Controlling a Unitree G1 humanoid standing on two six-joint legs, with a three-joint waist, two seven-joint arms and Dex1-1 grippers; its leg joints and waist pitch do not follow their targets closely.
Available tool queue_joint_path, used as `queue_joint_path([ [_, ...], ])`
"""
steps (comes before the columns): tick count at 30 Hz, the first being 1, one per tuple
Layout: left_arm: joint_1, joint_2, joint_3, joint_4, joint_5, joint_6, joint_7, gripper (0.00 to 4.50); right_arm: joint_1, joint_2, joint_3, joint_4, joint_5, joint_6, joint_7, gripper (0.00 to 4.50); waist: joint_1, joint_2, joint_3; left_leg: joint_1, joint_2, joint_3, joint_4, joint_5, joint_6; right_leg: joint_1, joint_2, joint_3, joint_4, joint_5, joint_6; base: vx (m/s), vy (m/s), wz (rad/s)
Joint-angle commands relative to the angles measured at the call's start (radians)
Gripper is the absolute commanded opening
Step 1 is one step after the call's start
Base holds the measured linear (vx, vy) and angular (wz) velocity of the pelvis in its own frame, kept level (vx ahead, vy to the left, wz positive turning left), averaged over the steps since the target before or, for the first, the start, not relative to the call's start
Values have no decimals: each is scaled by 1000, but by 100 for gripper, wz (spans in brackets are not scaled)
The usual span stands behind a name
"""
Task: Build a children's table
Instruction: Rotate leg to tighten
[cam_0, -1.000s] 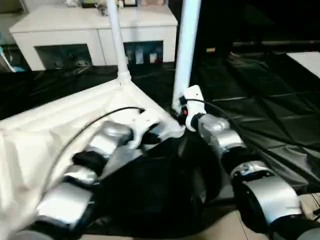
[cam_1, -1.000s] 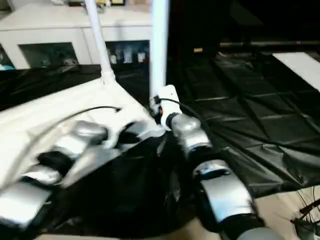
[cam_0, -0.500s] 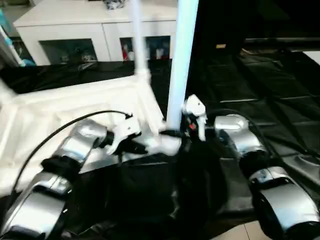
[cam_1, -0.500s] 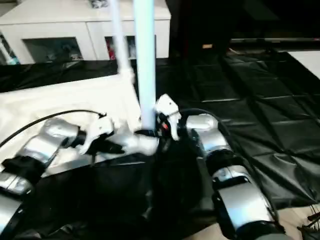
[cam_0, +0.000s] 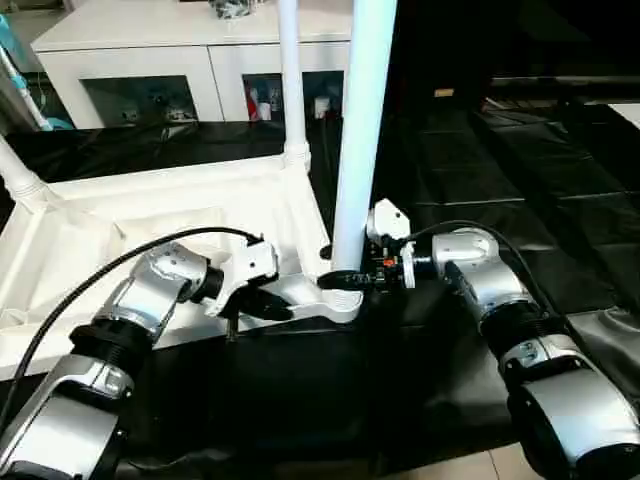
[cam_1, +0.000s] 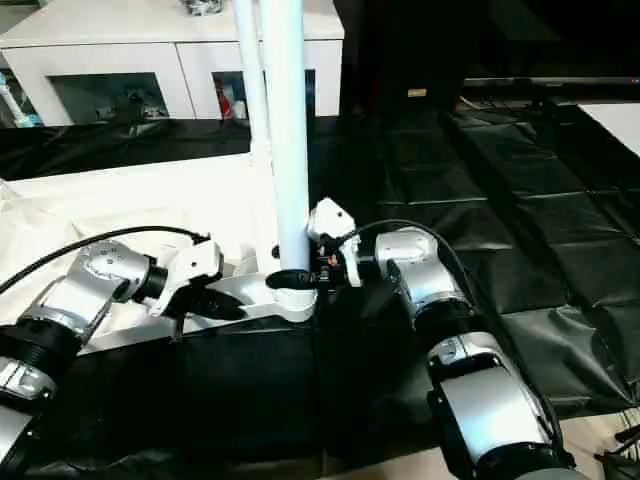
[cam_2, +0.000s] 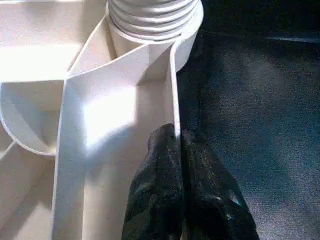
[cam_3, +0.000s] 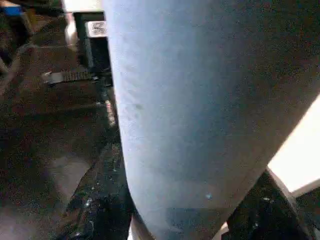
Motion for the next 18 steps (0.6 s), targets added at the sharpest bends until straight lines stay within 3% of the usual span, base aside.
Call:
queue_joint_path([
  [1,-12,-22,-32,8,11,-11,-16,0,67,-24,25,158,-113,85,-227,186,0,4,-28,-19,43,0,-74,-101,57,55,-66,47,-51,-95,-289,0,0,0],
  [2,-17,-35,-25,23,14,7,20,0,67,-11,13,164,-108,99,-275,186,-1,4,-26,-18,42,-1,-77,-137,45,54,-67,48,-57,-148,-277,0,0,0],
  [4,-29,-67,-10,54,19,52,98,0,67,21,-10,178,-98,136,-378,186,-8,1,-16,-9,38,-4,-86,-253,4,43,-67,54,-80,-370,-213,-63,-10,1],
  [6,-48,-135,14,99,22,114,229,0,66,86,-53,205,-69,211,-556,186,-9,1,-13,-4,35,-10,-90,-284,-8,37,-69,54,-90,-465,-176,-70,-9,1],
  [8,-57,-188,30,123,16,155,306,0,59,136,-98,231,-34,254,-693,186,-17,1,-5,12,27,-19,-92,-369,-20,19,-66,48,-115,-664,-87,-76,-2,-1],
  [10,-61,-210,36,133,16,169,333,0,56,155,-118,242,-16,263,-746,186,-20,3,-6,8,28,-25,-96,-391,-18,20,-67,43,-120,-690,-66,-68,12,-5],
  [11,-68,-245,40,148,21,194,381,0,50,187,-147,260,10,273,-829,186,-28,4,-8,2,29,-30,-102,-402,-15,27,-68,36,-123,-664,-56,-64,18,-8],
  [12,-73,-269,42,163,26,203,412,0,45,208,-165,270,26,277,-884,186,-27,10,-9,3,29,-33,-104,-408,-16,27,-68,34,-123,-651,-56,-52,28,-9],
  [14,-81,-311,44,184,30,221,459,0,36,245,-197,287,55,283,-977,186,-31,6,-6,19,25,-27,-99,-439,-12,10,-61,32,-134,-652,-62,0,0,0],
  [15,-84,-326,45,190,30,228,472,0,33,257,-205,292,60,286,-1007,186,-38,7,0,29,20,-26,-95,-491,-5,1,-56,23,-146,-690,-49,0,0,0],
  [17,-95,-362,51,204,34,244,517,0,27,291,-219,297,57,288,-1075,186,-44,7,2,27,18,-33,-99,-529,4,3,-56,14,-152,-715,-23,0,0,0],
  [18,-97,-367,52,207,35,246,523,0,26,296,-221,297,54,290,-1086,186,-47,12,1,35,17,-37,-100,-563,0,0,-54,4,-158,-714,-8,0,0,0],
])
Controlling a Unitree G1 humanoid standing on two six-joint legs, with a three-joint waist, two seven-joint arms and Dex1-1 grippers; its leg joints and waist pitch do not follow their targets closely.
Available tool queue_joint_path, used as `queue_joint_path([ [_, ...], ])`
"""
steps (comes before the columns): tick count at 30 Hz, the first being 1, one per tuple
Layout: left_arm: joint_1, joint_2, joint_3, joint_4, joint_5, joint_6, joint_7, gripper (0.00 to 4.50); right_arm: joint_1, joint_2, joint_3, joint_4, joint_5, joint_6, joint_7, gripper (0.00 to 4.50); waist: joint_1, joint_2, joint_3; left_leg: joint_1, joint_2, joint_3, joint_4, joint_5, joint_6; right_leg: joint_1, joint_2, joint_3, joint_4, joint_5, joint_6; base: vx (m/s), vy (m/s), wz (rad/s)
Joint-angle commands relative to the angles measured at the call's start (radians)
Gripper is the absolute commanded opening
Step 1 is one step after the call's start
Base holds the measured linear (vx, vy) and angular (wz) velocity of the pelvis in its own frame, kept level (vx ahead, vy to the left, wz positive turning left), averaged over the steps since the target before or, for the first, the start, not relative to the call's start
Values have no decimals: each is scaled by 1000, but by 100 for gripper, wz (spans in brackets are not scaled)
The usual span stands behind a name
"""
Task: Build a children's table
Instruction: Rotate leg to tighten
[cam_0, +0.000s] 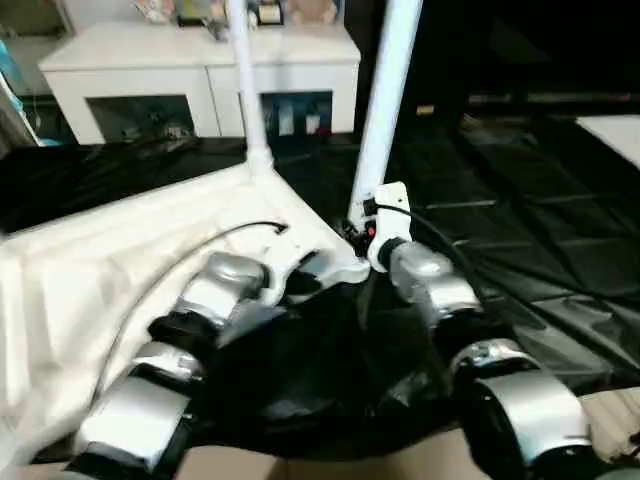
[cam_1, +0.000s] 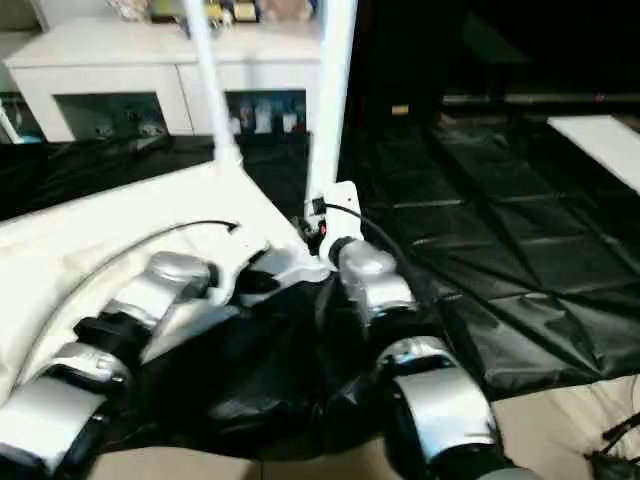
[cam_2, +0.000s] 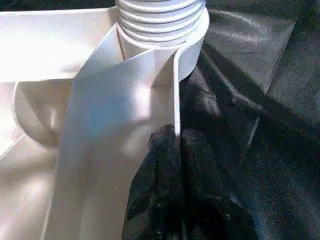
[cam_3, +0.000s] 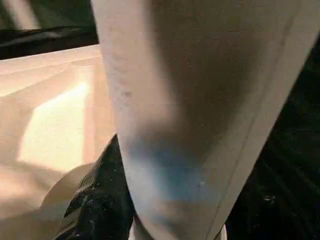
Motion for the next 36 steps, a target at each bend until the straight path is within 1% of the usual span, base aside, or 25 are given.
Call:
queue_joint_path([
  [1,-14,-74,-29,39,1,19,25,0,69,64,-5,148,3,132,-63,186,-18,10,-3,17,27,-32,-92,-595,24,-19,-46,-1,-125,-689,-22,0,0,0],
  [2,-15,-75,-29,40,1,19,25,0,69,64,-5,148,2,132,-63,186,-18,15,-3,20,27,-33,-94,-606,26,-18,-46,-6,-127,-678,-20,0,0,0],
  [3,-19,-78,-27,43,1,22,32,0,69,73,0,149,-9,136,-72,186,-23,13,-4,14,31,-38,-101,-614,28,-6,-51,-12,-127,-645,-23,0,0,0],
  [4,-19,-78,-27,43,1,22,32,0,69,73,0,149,-9,136,-72,186,-26,21,-4,6,36,-44,-111,-627,25,7,-55,-15,-123,-603,-28,0,0,0],
  [5,-22,-77,-23,44,2,24,33,0,67,77,9,152,-18,132,-76,186,-26,22,-4,2,38,-47,-114,-633,23,11,-57,-15,-121,-590,-30,0,0,0],
  [6,-22,-77,-23,44,3,24,33,0,67,78,9,152,-18,132,-76,186,-26,22,-6,1,37,-50,-116,-636,19,13,-60,-11,-121,-569,-37,0,0,0],
  [7,-24,-75,-19,45,5,24,34,0,64,80,7,156,-19,130,-86,186,-25,17,-5,1,35,-48,-115,-626,22,7,-62,-6,-122,-573,-44,0,0,0],
  [8,-24,-73,-18,48,6,21,34,0,63,81,5,158,-18,130,-90,186,-25,15,-6,3,33,-46,-113,-620,23,3,-64,-2,-123,-580,-47,0,0,0],
  [9,-23,-69,-17,50,6,19,34,0,62,82,0,159,-17,130,-100,186,-25,12,-7,0,32,-45,-112,-598,28,3,-67,3,-122,-593,-53,0,0,0],
  [10,-22,-69,-16,51,7,20,34,0,62,82,-1,159,-17,130,-102,186,-24,13,-7,-5,33,-45,-112,-581,31,3,-69,6,-121,-597,-57,0,0,0],
  [12,-20,-65,-16,51,7,20,35,0,60,83,-3,160,-22,129,-110,186,-24,12,-7,-10,35,-45,-114,-570,30,3,-69,9,-119,-587,-62,0,0,0],
  [13,-18,-63,-16,52,7,19,34,0,60,82,-4,160,-26,129,-112,186,-24,10,-7,-9,34,-44,-112,-569,30,2,-69,9,-119,-593,-62,0,0,0],
  [14,-18,-63,-16,52,7,19,34,0,60,82,-4,160,-26,129,-112,186,-24,11,-6,-8,34,-43,-112,-570,31,1,-69,8,-121,-601,-60,0,0,0],
  [18,-9,-54,-18,45,6,21,21,0,57,79,15,162,-54,131,-94,186,-24,8,-5,-12,35,-44,-114,-564,30,2,-70,9,-121,-605,-56,0,0,0],
  [21,-7,-50,-17,45,6,19,16,0,58,79,31,163,-73,129,-74,186,-25,10,-4,-12,35,-46,-116,-574,28,1,-70,8,-122,-611,-52,0,0,0],
  [22,-6,-48,-17,42,6,19,14,0,59,79,40,164,-81,127,-64,186,-27,5,-4,-14,35,-46,-117,-577,28,1,-69,8,-122,-612,-49,0,0,0],
  [25,-6,-44,-17,38,5,21,10,0,58,82,47,167,-87,127,-51,186,-28,7,-2,-13,36,-48,-118,-587,26,-1,-72,9,-122,-628,-45,0,0,0],
  [29,-9,-42,-15,42,5,19,7,0,55,83,52,167,-95,113,-25,186,-33,7,-1,-10,34,-48,-117,-597,28,-5,-71,8,-126,-646,-39,0,0,0],
  [30,-10,-42,-15,43,5,18,7,0,54,83,52,166,-95,113,-23,220,-33,8,-1,-10,34,-48,-117,-596,28,-4,-72,8,-126,-648,-39,0,0,0],
  [32,-13,-41,-15,47,6,15,6,0,52,82,53,163,-100,109,-14,258,-36,9,1,-8,34,-49,-117,-605,28,-7,-71,6,-129,-659,-35,0,0,0],
  [33,-14,-41,-15,48,6,15,6,0,51,82,53,163,-101,108,-13,258,-36,10,1,-6,33,-50,-116,-610,28,-8,-71,5,-130,-663,-38,0,0,0],
  [34,-15,-39,-14,48,6,14,5,0,50,81,52,160,-102,107,-6,276,-37,8,1,-9,34,-49,-115,-607,28,-7,-71,4,-130,-662,-33,0,0,0],
  [35,-16,-38,-14,48,7,13,3,0,49,80,50,157,-102,107,-1,290,-38,8,0,-11,34,-52,-118,-604,29,-3,-72,3,-129,-657,-35,0,0,0],
  [36,-17,-37,-14,49,7,12,1,0,47,78,51,154,-104,102,3,300,-38,10,3,-11,35,-51,-119,-615,29,-6,-71,2,-131,-662,-31,0,0,0],
])
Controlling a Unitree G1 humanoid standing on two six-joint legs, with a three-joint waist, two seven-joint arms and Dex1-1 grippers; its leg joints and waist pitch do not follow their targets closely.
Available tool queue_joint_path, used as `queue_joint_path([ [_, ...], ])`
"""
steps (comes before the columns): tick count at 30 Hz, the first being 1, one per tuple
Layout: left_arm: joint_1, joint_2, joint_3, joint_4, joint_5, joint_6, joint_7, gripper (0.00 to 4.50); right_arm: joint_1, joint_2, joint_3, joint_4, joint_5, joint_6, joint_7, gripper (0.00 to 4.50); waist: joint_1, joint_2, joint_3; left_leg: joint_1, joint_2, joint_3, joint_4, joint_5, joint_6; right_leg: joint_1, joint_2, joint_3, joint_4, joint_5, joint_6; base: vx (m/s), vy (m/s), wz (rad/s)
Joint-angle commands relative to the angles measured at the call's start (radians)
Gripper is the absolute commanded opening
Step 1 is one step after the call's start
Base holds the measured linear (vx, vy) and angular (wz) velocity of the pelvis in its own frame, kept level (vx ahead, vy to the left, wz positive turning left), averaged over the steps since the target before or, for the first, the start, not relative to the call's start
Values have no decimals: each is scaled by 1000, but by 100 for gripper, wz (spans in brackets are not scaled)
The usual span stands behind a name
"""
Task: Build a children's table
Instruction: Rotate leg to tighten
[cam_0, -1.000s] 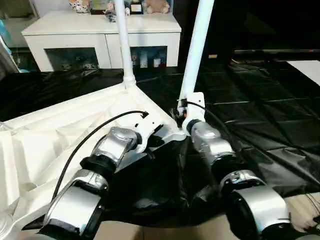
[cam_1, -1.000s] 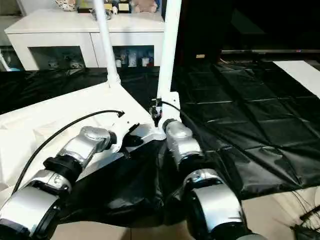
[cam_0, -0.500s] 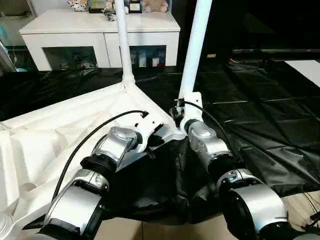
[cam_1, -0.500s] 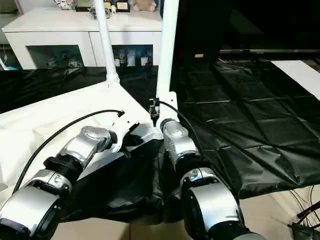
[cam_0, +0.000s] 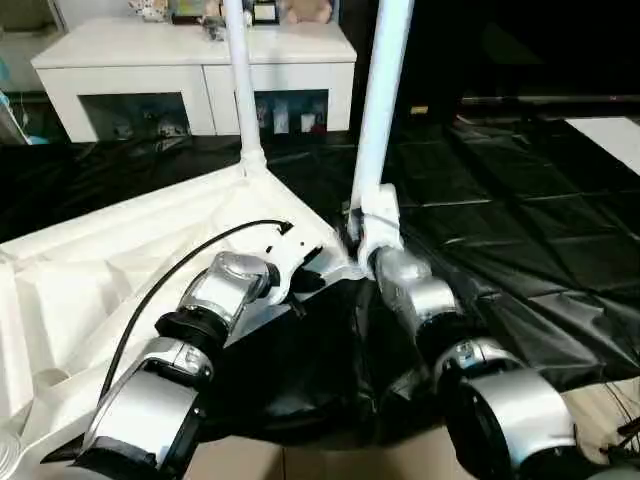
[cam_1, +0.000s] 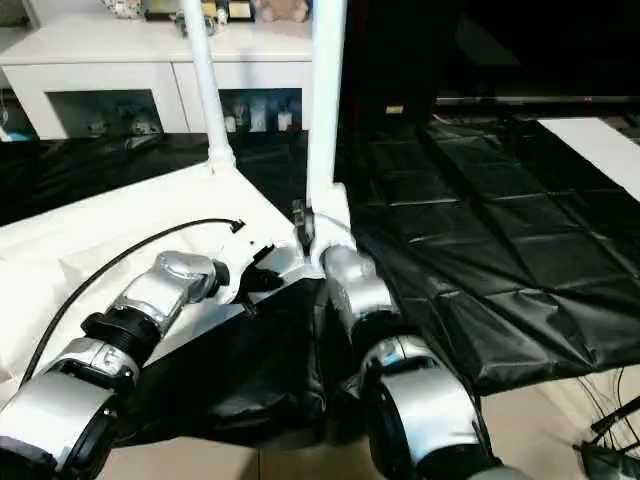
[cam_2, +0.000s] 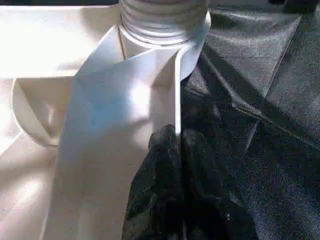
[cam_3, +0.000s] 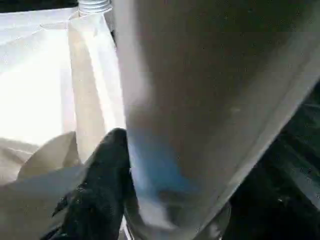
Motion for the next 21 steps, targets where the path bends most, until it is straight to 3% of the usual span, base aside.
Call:
queue_joint_path([
  [1,-1,-35,-36,26,7,3,-4,0,58,45,43,105,-14,75,73,306,-10,7,-2,2,43,-33,-101,-611,24,-19,-67,24,-87,-669,-32,0,0,0],
  [6,-2,-30,-36,28,9,-2,-12,0,49,38,54,91,-24,56,93,351,-12,8,2,5,42,-35,-100,-627,24,-22,-66,16,-93,-696,-20,0,0,0],
  [12,-4,-28,-34,32,13,-10,-19,0,39,26,64,79,-39,32,112,403,-19,13,10,13,40,-40,-99,-678,24,-24,-63,-8,-107,-727,7,0,0,0],
  [14,-5,-27,-34,33,14,-12,-22,0,35,20,65,75,-43,22,114,424,-21,17,12,12,43,-43,-104,-698,25,-15,-61,-23,-105,-707,13,0,0,0],
  [15,-6,-27,-34,34,15,-13,-24,0,33,17,65,72,-46,16,115,435,-22,18,12,4,47,-44,-110,-709,27,-2,-61,-30,-98,-681,16,0,0,0],
  [16,-6,-26,-34,34,15,-14,-25,0,32,16,63,70,-45,15,116,435,-19,21,12,5,53,-43,-116,-722,26,1,-62,-29,-93,-660,12,0,0,0],
  [18,-7,-25,-35,33,15,-16,-29,0,26,5,52,59,-40,1,128,435,-16,20,12,11,51,-37,-114,-709,26,-3,-66,-28,-98,-662,7,0,0,0],
  [20,-8,-24,-34,34,15,-17,-31,0,21,-5,43,50,-36,-13,128,435,-13,11,11,19,40,-29,-96,-641,35,-15,-76,-30,-116,-708,10,0,0,0],
  [21,-8,-23,-35,34,15,-19,-33,0,17,-14,37,42,-33,-22,120,435,-8,9,7,20,34,-23,-83,-566,44,-16,-85,-31,-123,-723,5,0,0,0],
])
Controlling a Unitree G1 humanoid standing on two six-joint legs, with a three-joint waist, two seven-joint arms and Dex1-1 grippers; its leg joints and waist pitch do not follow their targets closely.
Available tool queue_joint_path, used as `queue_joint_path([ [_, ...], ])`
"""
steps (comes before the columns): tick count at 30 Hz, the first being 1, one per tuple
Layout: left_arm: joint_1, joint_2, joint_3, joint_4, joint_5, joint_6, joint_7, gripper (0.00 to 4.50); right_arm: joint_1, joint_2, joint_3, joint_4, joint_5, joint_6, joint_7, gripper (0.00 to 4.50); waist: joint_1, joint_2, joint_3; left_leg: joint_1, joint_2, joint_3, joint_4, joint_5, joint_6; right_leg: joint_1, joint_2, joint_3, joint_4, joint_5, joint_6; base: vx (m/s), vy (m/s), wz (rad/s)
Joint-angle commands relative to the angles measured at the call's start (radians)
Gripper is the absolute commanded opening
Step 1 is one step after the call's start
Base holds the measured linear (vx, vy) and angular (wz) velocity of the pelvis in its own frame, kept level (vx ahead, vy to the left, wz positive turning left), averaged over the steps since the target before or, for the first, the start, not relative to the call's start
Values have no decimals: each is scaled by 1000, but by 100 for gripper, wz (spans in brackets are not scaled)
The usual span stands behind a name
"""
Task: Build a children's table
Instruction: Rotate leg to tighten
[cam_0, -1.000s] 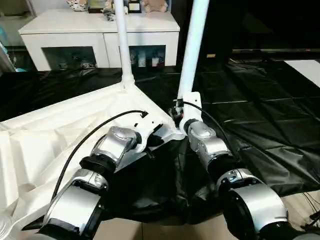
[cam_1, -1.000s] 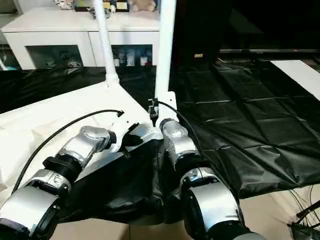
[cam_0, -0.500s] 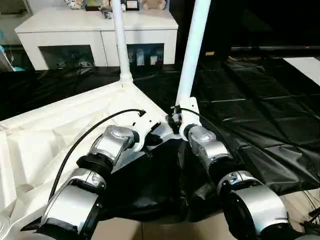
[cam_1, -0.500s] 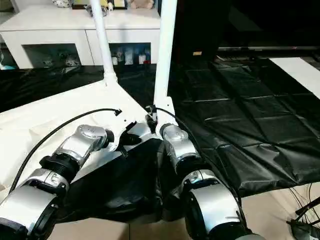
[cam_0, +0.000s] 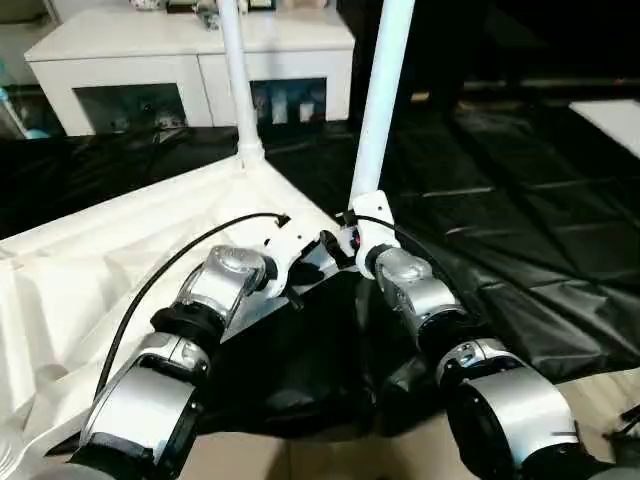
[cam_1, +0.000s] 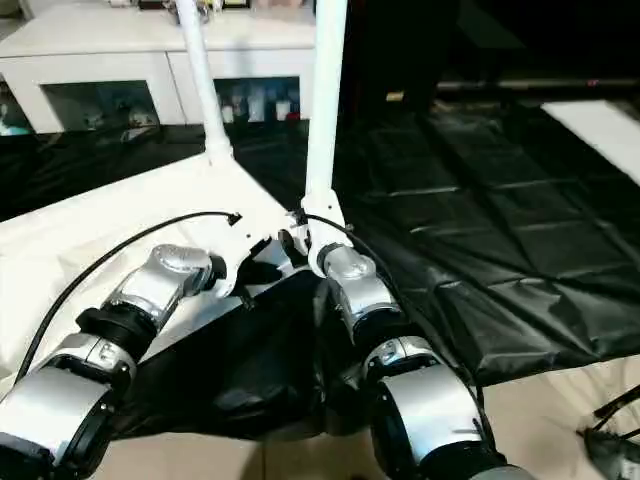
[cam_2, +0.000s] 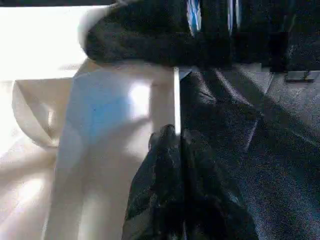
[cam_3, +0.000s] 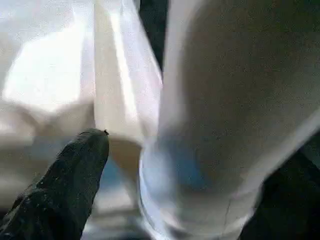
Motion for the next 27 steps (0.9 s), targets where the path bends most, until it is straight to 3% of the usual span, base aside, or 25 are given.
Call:
queue_joint_path([
  [1,22,-35,-39,36,16,11,-9,0,18,16,1,19,4,9,27,435,-3,-4,-27,15,36,-18,-62,-503,50,-7,-69,23,-101,-707,-7,0,0,0],
  [2,22,-35,-39,37,16,11,-9,0,18,16,1,18,4,8,27,435,0,-4,-31,4,39,-20,-65,-467,51,1,-73,32,-89,-680,-20,0,0,0],
  [3,22,-35,-39,37,16,10,-12,0,13,8,-8,14,11,-8,24,435,8,-7,-35,-14,48,-21,-73,-397,50,9,-76,50,-72,-613,-55,0,0,0],
  [4,22,-34,-40,38,17,9,-12,0,11,5,-12,13,15,-13,23,435,16,-4,-40,-24,56,-18,-75,-317,49,13,-75,62,-55,-513,-103,0,0,0],
  [6,22,-33,-40,40,18,6,-15,0,7,0,-16,13,19,-19,23,435,29,-11,-46,-35,61,-5,-72,-205,53,14,-66,76,-30,-356,-171,0,0,0],
  [7,21,-33,-40,41,18,5,-16,0,5,-1,-16,14,20,-21,25,435,37,-16,-43,-29,57,10,-69,-212,56,4,-62,85,-26,-332,-201,0,0,0],
  [8,21,-33,-40,41,18,4,-16,0,5,-3,-18,13,20,-26,23,435,44,-18,-43,-19,54,18,-66,-263,59,-8,-60,93,-28,-376,-205,0,0,0],
  [9,21,-33,-40,41,18,4,-16,0,4,-4,-18,14,21,-29,23,435,41,-25,-45,-24,50,21,-63,-266,63,-7,-57,96,-25,-389,-200,0,0,0],
  [11,22,-31,-41,43,19,2,-20,0,2,-8,-20,13,24,-46,29,435,45,-24,-52,-32,54,21,-65,-230,72,1,-56,104,-13,-357,-200,0,0,0],
  [12,22,-31,-41,43,19,2,-21,0,3,-8,-21,12,24,-48,31,435,47,-22,-55,-37,56,21,-64,-190,77,7,-51,104,-3,-289,-211,0,0,0],
  [14,22,-29,-42,42,19,1,-26,0,5,-9,-24,9,26,-52,33,435,49,-22,-58,-34,55,25,-61,-166,88,8,-47,103,3,-224,-231,0,0,0],
  [21,25,-22,-43,42,23,-6,-39,0,22,-16,-31,-6,35,-56,42,435,56,-24,-61,-35,51,32,-49,-153,98,7,-43,107,9,-219,-250,0,0,0],
  [22,26,-22,-43,42,23,-6,-40,0,27,-18,-33,-10,37,-53,44,435,56,-24,-65,-40,51,31,-47,-128,99,14,-43,106,14,-199,-250,0,0,0],
  [27,29,-18,-45,40,25,-11,-45,0,56,-29,-40,-32,46,-48,53,435,60,-22,-67,-38,52,34,-42,-103,102,17,-39,103,20,-157,-262,0,0,0],
])
